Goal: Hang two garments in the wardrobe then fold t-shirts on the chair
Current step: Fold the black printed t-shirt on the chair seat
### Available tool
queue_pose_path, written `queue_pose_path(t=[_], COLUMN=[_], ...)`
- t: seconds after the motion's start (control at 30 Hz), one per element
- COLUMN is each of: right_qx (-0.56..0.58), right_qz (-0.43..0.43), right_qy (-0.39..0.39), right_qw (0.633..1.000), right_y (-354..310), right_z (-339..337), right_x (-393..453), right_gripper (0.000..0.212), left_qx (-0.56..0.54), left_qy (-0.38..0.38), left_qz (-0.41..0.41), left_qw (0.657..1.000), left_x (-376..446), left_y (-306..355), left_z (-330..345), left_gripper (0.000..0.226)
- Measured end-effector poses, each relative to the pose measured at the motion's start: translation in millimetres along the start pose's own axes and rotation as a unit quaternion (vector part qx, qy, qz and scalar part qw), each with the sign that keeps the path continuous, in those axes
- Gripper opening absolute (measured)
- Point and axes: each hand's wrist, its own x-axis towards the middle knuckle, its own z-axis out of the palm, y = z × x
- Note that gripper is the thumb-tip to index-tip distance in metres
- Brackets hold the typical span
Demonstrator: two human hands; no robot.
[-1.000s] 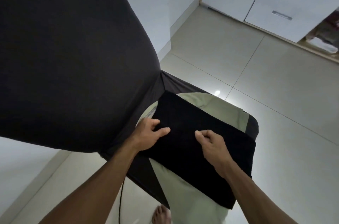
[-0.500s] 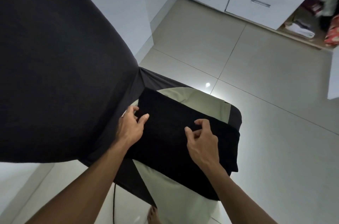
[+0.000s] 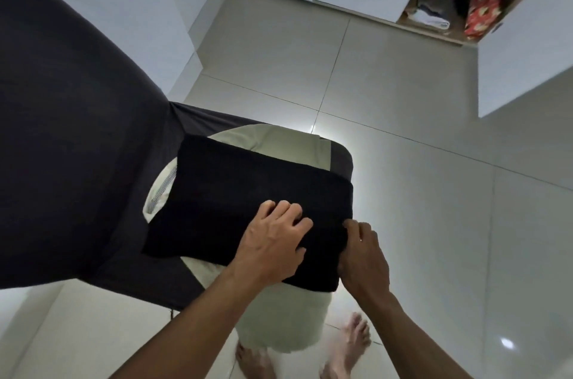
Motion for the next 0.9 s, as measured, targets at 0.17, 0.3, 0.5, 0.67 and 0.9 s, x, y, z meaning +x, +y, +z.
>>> queue_pose_path(t=[0.17, 0.3, 0.5, 0.67, 0.9], right_qx=[0.024, 0.050, 0.009, 0.021, -0.003], right_qz=[-0.032, -0.082, -0.067, -0.008, -0.038], right_qy=[0.038, 0.126, 0.048, -0.092, -0.155], right_qw=[0.998, 0.987, 0.997, 0.996, 0.987], right_y=[18, 44, 59, 54, 70], right_z=[13, 13, 14, 20, -4], right_x=[22, 20, -5, 3, 6], right_gripper=[0.027, 0.009, 0.032, 0.031, 0.039], left_qx=[0.063, 0.091, 0.135, 0.171, 0.208], left_qy=[-0.021, -0.023, -0.048, -0.074, -0.118], left_qz=[-0.036, -0.042, -0.063, -0.007, 0.028], left_qw=[0.997, 0.995, 0.988, 0.982, 0.970], left_x=[17, 19, 22, 38, 52], left_y=[17, 22, 36, 55, 77], left_z=[19, 23, 18, 24, 27], left_gripper=[0.038, 0.020, 0.034, 0.048, 0.017])
